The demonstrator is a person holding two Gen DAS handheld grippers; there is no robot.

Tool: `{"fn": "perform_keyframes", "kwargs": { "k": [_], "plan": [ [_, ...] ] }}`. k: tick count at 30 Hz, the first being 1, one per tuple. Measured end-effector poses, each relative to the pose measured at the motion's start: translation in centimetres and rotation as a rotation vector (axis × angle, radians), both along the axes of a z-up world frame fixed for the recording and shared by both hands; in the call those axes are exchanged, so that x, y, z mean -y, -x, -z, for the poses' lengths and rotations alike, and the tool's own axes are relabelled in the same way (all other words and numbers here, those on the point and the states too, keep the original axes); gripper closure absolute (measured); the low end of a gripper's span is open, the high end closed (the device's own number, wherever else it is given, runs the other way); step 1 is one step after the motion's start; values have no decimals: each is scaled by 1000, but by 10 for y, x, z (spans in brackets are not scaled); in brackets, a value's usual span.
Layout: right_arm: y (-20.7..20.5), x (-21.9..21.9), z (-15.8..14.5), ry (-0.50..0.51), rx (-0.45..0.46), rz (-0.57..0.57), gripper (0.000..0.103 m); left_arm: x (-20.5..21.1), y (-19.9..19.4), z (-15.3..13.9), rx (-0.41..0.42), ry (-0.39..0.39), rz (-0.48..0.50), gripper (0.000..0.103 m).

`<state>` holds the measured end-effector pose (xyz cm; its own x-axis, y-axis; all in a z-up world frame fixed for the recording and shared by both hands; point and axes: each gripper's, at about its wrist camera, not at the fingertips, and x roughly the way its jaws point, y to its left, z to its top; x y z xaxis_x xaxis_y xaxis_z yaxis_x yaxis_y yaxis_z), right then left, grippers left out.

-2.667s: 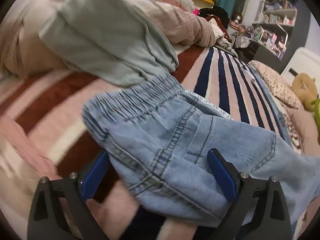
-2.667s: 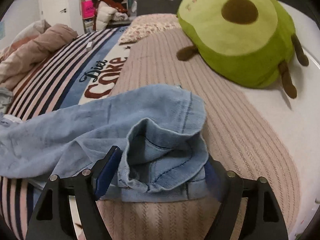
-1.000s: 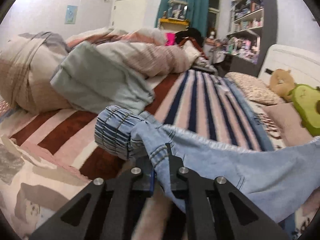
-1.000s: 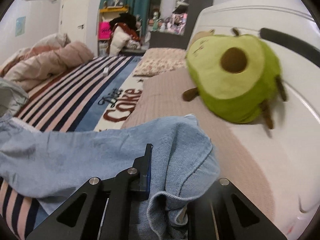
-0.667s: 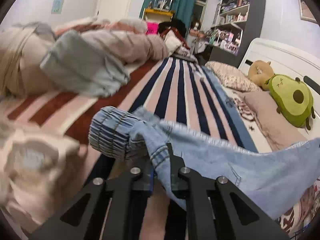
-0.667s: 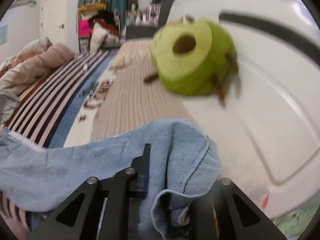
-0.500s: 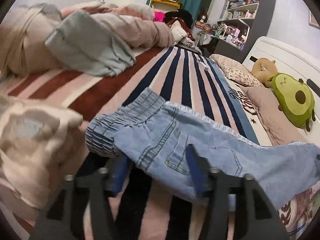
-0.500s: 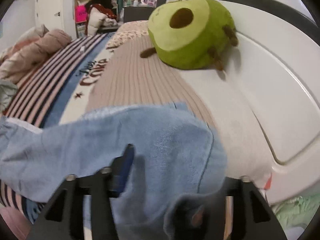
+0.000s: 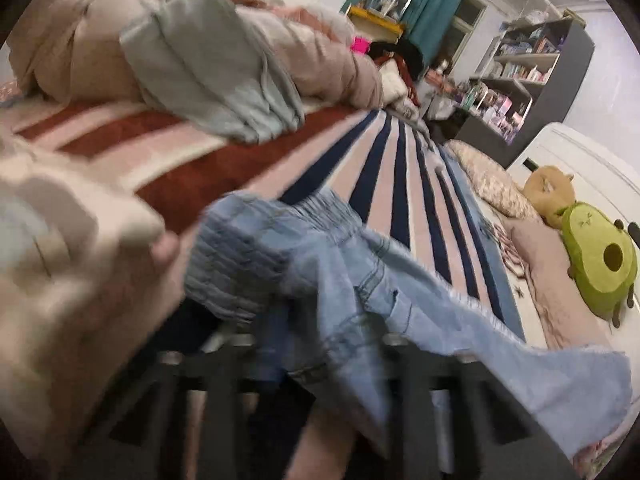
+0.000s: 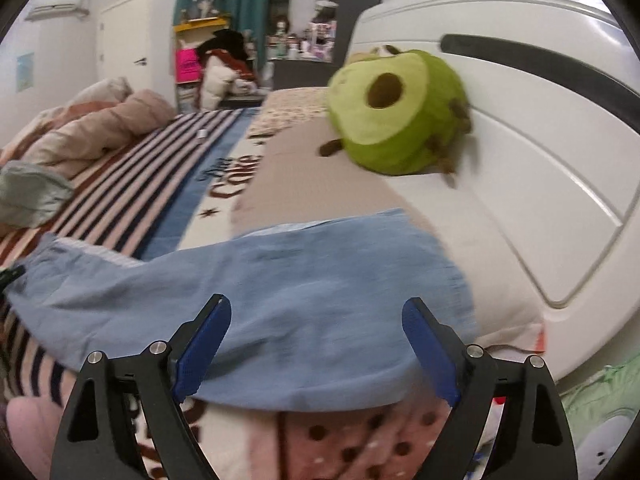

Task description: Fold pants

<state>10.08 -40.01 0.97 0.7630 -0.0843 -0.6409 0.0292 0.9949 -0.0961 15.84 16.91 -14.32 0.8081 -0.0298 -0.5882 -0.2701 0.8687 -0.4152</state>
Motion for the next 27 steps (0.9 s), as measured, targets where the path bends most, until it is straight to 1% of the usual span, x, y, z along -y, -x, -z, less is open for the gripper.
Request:
{"fn": "perform_keyframes", "kwargs": {
  "k": [1, 2, 4, 6, 8, 9, 10, 12, 14, 16, 19, 21, 23, 27],
  "plan": [
    [2, -5, 1, -8, -1, -13, 18, -2, 0, -5, 18, 7, -3, 89],
    [3, -9, 3, -15, -3, -20, 18, -3, -1, -10, 30, -6, -3, 92],
    [5, -16, 5, -46, -11, -40, 18, -4, 5, -29, 86, -47, -17, 95],
    [4, -21, 8, -77, -17, -58, 18, -14, 12, -45, 116, -70, -41, 96],
    [4, -26, 10, -102, -22, -81, 18, -31, 24, -62, 139, -105, -95, 96],
    [4, -30, 12, -117, -26, -98, 18, -43, 34, -73, 152, -133, -144, 96],
    [3, -33, 14, -129, -29, -113, 18, -51, 40, -79, 157, -147, -172, 96],
    [3, -41, 18, -152, -38, -143, 18, -63, 51, -93, 165, -163, -191, 96],
    [2, -48, 25, -179, -48, -172, 18, -62, 55, -101, 164, -175, -152, 96],
    [3, -53, 30, -194, -59, -191, 18, -50, 57, -106, 170, -213, -108, 96],
    [4, -58, 37, -206, -64, -212, 18, -27, 56, -113, 187, -233, -35, 96],
    [6, -59, 40, -209, -61, -218, 18, -8, 53, -120, 205, -260, 6, 96],
    [8, -59, 44, -219, -57, -220, 18, 8, 53, -123, 221, -265, 46, 96],
    [16, -55, 52, -250, -21, -230, 18, 49, 47, -131, 243, -283, 158, 96]
  ]
}}
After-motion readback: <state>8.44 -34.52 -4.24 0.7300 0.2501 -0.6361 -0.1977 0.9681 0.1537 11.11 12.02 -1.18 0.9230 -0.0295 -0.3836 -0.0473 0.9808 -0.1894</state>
